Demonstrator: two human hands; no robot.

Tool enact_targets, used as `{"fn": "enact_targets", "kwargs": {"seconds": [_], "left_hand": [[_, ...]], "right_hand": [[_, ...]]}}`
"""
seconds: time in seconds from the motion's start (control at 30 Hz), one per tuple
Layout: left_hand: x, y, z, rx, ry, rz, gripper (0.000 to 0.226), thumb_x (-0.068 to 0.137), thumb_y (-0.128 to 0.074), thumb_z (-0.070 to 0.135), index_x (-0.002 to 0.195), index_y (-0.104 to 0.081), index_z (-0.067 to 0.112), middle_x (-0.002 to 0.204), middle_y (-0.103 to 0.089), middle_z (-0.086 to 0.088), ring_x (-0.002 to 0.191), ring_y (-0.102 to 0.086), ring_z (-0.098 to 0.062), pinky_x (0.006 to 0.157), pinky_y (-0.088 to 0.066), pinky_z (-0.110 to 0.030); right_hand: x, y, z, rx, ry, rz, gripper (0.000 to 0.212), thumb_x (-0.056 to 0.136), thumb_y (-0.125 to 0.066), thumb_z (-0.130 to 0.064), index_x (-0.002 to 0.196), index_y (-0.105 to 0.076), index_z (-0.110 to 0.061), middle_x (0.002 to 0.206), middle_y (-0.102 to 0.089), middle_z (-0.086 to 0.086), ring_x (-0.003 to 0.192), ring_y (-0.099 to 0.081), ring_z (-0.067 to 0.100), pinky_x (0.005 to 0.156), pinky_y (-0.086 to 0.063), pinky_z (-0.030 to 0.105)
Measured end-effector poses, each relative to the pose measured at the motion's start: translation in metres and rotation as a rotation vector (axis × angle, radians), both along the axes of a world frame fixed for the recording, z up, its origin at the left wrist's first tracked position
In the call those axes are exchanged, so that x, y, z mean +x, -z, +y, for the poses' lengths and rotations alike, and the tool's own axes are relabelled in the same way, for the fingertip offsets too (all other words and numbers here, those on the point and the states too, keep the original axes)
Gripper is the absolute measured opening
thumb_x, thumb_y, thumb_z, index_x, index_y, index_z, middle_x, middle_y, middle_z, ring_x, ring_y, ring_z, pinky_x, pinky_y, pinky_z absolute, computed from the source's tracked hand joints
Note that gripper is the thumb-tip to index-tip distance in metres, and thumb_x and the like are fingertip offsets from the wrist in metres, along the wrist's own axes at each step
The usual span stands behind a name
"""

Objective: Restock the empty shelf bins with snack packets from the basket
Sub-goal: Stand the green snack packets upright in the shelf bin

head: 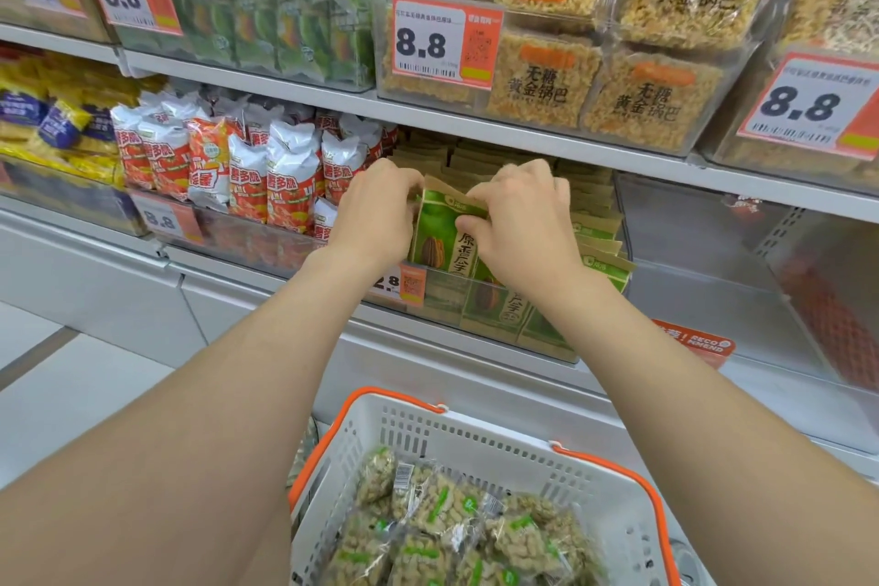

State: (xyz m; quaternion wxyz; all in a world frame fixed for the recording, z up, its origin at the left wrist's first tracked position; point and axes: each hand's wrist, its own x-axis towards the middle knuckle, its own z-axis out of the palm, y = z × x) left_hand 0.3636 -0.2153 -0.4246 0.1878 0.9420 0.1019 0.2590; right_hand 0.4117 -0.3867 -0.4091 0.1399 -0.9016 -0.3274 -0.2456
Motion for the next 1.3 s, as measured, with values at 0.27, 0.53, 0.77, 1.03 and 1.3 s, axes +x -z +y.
{"fn": "enact_targets", "kwargs": {"seconds": [0.27,0.53,0.77,1.03,1.3], "left_hand": [[0.004,0.001,0.005,-0.237,-0.054,-0.111,0.025,0.096,-0.070,0.000,0.105,-0.075,0.022,0.111,-0.070,0.003,0.093,-0.067,-0.013,0.086,-0.052,-0.027],[-0.015,-0.013,-0.031,0.016,0.100,-0.085,0.062,0.081,-0.060,-0.013,0.133,-0.064,0.021,0.134,-0.057,-0.004,0.125,-0.051,-0.027,0.108,-0.045,-0.047],[-0.020,0.011,-0.040,0.250,0.181,0.427,0.101,0.091,-0.054,0.009,0.165,0.014,0.014,0.174,0.017,-0.005,0.159,0.018,-0.034,0.129,0.004,-0.056],[-0.006,0.021,-0.042,0.368,0.209,0.302,0.098,0.094,-0.046,0.046,0.166,0.013,0.014,0.174,0.015,-0.009,0.158,0.021,-0.037,0.125,0.013,-0.061],[0.007,0.017,-0.057,0.405,0.172,0.350,0.098,0.085,-0.052,0.043,0.166,-0.001,0.022,0.173,-0.011,-0.007,0.160,0.002,-0.039,0.122,0.013,-0.068]], "right_hand": [[-0.001,0.016,0.014,-0.274,0.053,-0.030,0.028,0.094,-0.072,-0.046,0.111,-0.077,-0.025,0.118,-0.041,0.003,0.116,-0.033,0.033,0.104,-0.027,0.054],[-0.015,0.032,0.024,-0.238,0.122,-0.093,0.013,0.093,-0.068,-0.024,0.100,-0.076,-0.016,0.125,-0.045,0.010,0.118,-0.039,0.037,0.103,-0.030,0.054],[-0.014,0.034,-0.016,-0.183,0.336,-0.123,0.068,0.095,-0.060,-0.054,0.140,-0.046,-0.005,0.140,-0.046,0.023,0.128,-0.044,0.044,0.111,-0.032,0.064],[0.009,0.047,-0.058,-0.247,0.265,0.036,0.082,0.102,-0.028,-0.061,0.163,-0.014,-0.009,0.157,-0.036,0.030,0.148,-0.029,0.049,0.126,-0.009,0.063],[0.035,0.050,-0.068,-0.258,0.063,0.149,0.083,0.102,-0.028,-0.065,0.163,-0.015,-0.011,0.170,-0.022,0.017,0.158,-0.012,0.039,0.129,-0.009,0.054]]}}
